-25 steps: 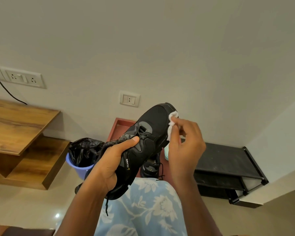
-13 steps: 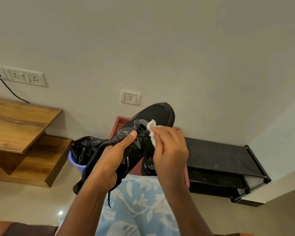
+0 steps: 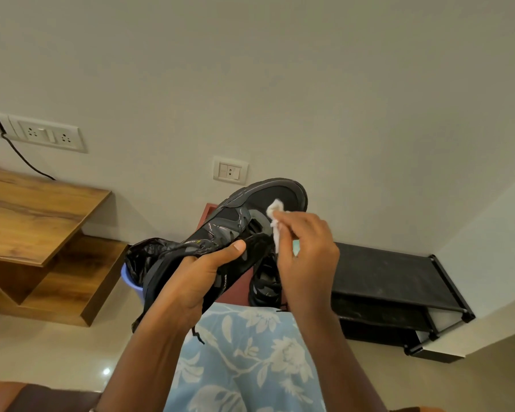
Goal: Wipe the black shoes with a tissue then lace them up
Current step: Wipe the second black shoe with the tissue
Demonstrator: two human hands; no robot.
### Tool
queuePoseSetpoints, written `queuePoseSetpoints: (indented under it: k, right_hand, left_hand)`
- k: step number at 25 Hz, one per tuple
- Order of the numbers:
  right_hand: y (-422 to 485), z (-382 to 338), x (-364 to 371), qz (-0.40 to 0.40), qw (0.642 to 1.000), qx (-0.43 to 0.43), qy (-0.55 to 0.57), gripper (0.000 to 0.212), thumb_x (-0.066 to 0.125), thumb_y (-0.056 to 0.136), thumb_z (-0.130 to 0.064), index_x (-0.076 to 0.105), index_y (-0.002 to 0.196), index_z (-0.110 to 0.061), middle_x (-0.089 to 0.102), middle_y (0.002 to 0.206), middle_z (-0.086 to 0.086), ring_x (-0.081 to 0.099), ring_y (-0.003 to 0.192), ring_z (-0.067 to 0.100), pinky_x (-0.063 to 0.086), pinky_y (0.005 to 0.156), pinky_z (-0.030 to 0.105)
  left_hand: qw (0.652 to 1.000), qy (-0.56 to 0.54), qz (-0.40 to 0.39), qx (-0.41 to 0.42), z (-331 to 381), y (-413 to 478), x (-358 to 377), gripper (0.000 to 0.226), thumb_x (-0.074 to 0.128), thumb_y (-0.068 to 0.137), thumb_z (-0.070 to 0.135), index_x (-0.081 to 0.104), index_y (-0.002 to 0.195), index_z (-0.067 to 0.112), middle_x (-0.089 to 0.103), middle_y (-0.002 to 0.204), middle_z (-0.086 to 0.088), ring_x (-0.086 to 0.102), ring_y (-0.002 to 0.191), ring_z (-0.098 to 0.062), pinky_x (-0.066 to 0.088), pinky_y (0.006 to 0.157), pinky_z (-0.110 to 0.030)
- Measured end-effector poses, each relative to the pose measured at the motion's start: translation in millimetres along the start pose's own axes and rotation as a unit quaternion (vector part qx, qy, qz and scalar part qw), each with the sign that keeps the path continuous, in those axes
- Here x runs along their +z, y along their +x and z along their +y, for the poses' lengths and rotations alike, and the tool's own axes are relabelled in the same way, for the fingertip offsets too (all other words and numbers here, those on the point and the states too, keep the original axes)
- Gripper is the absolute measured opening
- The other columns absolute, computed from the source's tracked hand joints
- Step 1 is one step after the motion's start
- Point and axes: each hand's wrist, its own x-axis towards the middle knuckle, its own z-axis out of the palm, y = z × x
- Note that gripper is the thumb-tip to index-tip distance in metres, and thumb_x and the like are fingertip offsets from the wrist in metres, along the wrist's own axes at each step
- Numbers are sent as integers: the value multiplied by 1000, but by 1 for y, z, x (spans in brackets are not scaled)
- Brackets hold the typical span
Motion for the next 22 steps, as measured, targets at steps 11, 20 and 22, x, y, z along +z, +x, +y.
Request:
queuePoseSetpoints:
  k: [11, 20, 22]
  right_hand:
    - [-1, -17, 9, 5, 999, -40, -26, 32, 48, 97, -18, 75, 111, -7, 73, 106, 5, 63, 100, 18, 37, 91, 1]
    - [7, -16, 10, 27, 996, -60, -58, 31, 51, 93, -11, 75, 111, -5, 75, 106, 7, 64, 101, 23, 50, 90, 23]
    - [-7, -18, 15, -4, 994, -98, -49, 33, 48, 94, -8, 75, 113, -5, 74, 112, 6, 65, 109, 24, 45, 103, 25]
  left_hand:
    - [997, 31, -41, 49, 0, -4, -1, 46, 79, 74, 44, 73, 114, 22, 77, 107, 6, 69, 109, -13, 48, 103, -35]
    - [998, 43, -1, 52, -6, -2, 9, 28, 77, 82, 37, 75, 102, 18, 78, 80, 11, 72, 85, -2, 53, 73, -16]
    - [997, 54, 7, 62, -8, -3, 10, 21, 76, 85, 29, 75, 98, 12, 75, 70, 11, 71, 69, 3, 49, 56, -9]
